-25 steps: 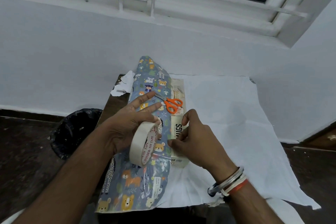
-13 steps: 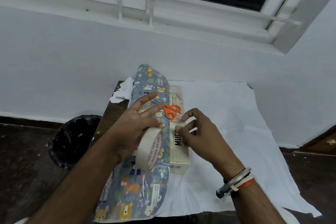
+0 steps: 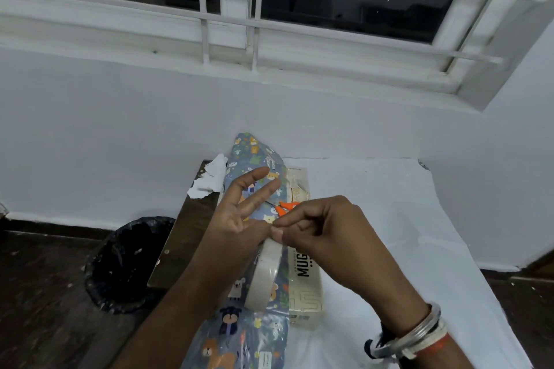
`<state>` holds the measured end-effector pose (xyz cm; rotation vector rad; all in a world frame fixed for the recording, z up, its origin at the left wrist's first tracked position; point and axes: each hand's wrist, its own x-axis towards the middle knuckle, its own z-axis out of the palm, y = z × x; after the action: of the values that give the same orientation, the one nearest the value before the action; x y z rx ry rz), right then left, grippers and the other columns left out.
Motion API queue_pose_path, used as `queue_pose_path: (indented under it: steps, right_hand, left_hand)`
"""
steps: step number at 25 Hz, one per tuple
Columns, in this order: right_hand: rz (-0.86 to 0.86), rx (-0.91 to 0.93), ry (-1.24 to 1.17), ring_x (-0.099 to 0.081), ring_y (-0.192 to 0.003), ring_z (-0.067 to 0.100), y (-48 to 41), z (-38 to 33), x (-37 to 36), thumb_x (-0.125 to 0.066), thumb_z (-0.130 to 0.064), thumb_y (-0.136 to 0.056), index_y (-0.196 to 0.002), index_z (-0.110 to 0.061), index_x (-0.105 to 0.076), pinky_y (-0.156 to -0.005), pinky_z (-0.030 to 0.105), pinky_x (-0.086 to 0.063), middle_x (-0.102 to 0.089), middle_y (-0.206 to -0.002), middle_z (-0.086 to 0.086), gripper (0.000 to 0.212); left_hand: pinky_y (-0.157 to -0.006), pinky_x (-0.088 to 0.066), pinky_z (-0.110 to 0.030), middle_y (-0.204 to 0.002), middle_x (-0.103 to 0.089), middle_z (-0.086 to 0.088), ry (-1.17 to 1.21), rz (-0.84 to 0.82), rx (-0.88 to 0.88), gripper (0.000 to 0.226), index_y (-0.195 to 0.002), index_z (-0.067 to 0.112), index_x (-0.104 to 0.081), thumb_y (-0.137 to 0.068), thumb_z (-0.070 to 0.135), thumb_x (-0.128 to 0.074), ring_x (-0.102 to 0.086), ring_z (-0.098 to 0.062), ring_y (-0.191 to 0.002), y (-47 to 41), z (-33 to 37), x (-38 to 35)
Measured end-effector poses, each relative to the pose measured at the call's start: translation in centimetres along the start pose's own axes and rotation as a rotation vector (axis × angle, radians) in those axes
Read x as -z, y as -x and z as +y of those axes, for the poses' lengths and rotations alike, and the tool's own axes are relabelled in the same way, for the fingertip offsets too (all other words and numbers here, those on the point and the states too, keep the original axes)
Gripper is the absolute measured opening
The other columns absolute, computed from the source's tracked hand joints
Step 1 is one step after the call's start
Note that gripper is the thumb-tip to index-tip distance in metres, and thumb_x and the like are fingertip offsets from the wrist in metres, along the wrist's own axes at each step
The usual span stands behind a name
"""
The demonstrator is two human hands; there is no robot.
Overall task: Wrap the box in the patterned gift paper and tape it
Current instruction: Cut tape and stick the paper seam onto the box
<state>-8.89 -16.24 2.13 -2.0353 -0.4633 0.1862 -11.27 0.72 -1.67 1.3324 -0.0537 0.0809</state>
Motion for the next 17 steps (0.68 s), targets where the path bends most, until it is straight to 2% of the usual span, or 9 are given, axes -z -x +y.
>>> queue_pose_path:
  steps: [1, 2, 3, 5, 7, 9, 12, 15, 17]
  right_hand:
    - [0.023, 0.028, 0.013, -0.068, -0.065, -0.001, 0.1, -0.1, -0.1, -0.083, -0.028, -0.085, -0.084, -0.027, -0.082, -0.063, 0.013, -0.049, -0.074, -0.069, -0.014, 0.002]
    - [0.051, 0.062, 0.041, -0.070, -0.070, 0.000, 0.1, -0.1, -0.2, -0.082, -0.026, -0.086, -0.083, -0.028, -0.082, -0.065, 0.014, -0.052, -0.075, -0.072, -0.016, 0.003]
    - [0.088, 0.095, 0.071, -0.072, -0.074, 0.001, 0.0, 0.0, -0.3, -0.081, -0.026, -0.087, -0.083, -0.030, -0.082, -0.068, 0.017, -0.054, -0.075, -0.075, -0.017, 0.006]
    - [0.181, 0.154, 0.119, -0.072, -0.078, 0.002, -0.2, 0.5, -0.4, -0.079, -0.021, -0.089, -0.085, -0.031, -0.082, -0.073, 0.021, -0.057, -0.076, -0.079, -0.020, 0.011]
    - [0.245, 0.201, 0.132, -0.073, -0.081, 0.002, -0.4, 1.0, -0.3, -0.078, -0.016, -0.090, -0.089, -0.030, -0.083, -0.074, 0.023, -0.058, -0.076, -0.082, -0.022, 0.015]
    - [0.266, 0.259, 0.154, -0.073, -0.082, 0.003, -0.5, 1.4, -0.4, -0.077, -0.013, -0.090, -0.092, -0.029, -0.083, -0.072, 0.024, -0.058, -0.076, -0.084, -0.021, 0.016]
    - [0.316, 0.293, 0.116, -0.073, -0.080, 0.004, -0.7, 1.7, -0.2, -0.078, -0.012, -0.090, -0.090, -0.025, -0.083, -0.072, 0.025, -0.059, -0.076, -0.083, -0.019, 0.014]
    - [0.314, 0.292, 0.089, -0.073, -0.078, 0.002, -1.1, 1.9, 0.5, -0.079, -0.011, -0.089, -0.088, -0.024, -0.082, -0.072, 0.022, -0.059, -0.076, -0.083, -0.020, 0.013]
    - [0.286, 0.290, 0.081, -0.073, -0.078, 0.002, -1.1, 1.9, 0.7, -0.078, -0.011, -0.090, -0.089, -0.023, -0.082, -0.072, 0.020, -0.058, -0.076, -0.084, -0.020, 0.013]
  left_hand:
    - [-0.072, -0.047, -0.033, -0.137, -0.065, 0.013, -0.022, 0.009, -0.005, 0.071, -0.132, 0.037, -0.056, -0.081, -0.012, -0.061, -0.049, -0.020, -0.062, 0.0, 0.1, -0.1]
    - [-0.065, -0.047, -0.029, -0.136, -0.066, 0.013, -0.030, 0.022, -0.005, 0.067, -0.131, 0.036, -0.056, -0.082, -0.009, -0.062, -0.046, -0.016, -0.057, -0.1, 0.2, -0.1]
    - [-0.065, -0.049, -0.027, -0.134, -0.067, 0.013, -0.024, 0.028, -0.001, 0.063, -0.129, 0.036, -0.057, -0.080, -0.002, -0.065, -0.053, -0.015, -0.059, -0.1, 0.2, -0.1]
    - [-0.079, -0.057, -0.030, -0.133, -0.067, 0.013, -0.006, 0.012, -0.003, 0.055, -0.121, 0.035, -0.059, -0.074, 0.010, -0.072, -0.071, -0.016, -0.083, -0.1, 0.0, -0.1]
    - [-0.088, -0.060, -0.035, -0.132, -0.066, 0.012, -0.050, 0.012, -0.035, 0.048, -0.109, 0.031, -0.059, -0.070, 0.014, -0.081, -0.073, -0.017, -0.101, 0.0, -0.3, -0.3]
    - [-0.084, -0.061, -0.033, -0.129, -0.066, 0.015, -0.086, 0.037, -0.048, 0.043, -0.095, 0.025, -0.057, -0.065, 0.018, -0.087, -0.073, -0.015, -0.106, 0.0, -0.5, -0.5]
    - [-0.083, -0.056, -0.020, -0.117, -0.067, 0.015, -0.265, 0.115, -0.074, 0.046, -0.078, 0.022, -0.056, -0.061, 0.029, -0.098, -0.070, -0.007, -0.106, -0.2, -0.8, -0.1]
    - [-0.085, -0.057, -0.026, -0.105, -0.071, 0.005, -0.326, 0.095, -0.054, 0.028, -0.076, 0.021, -0.063, -0.071, 0.033, -0.088, -0.072, -0.014, -0.104, -0.3, -1.4, 0.0]
    - [-0.076, -0.059, -0.027, -0.099, -0.076, 0.001, -0.306, 0.029, -0.005, 0.021, -0.089, 0.022, -0.069, -0.079, 0.039, -0.076, -0.074, -0.015, -0.100, -0.2, -1.5, -0.7]
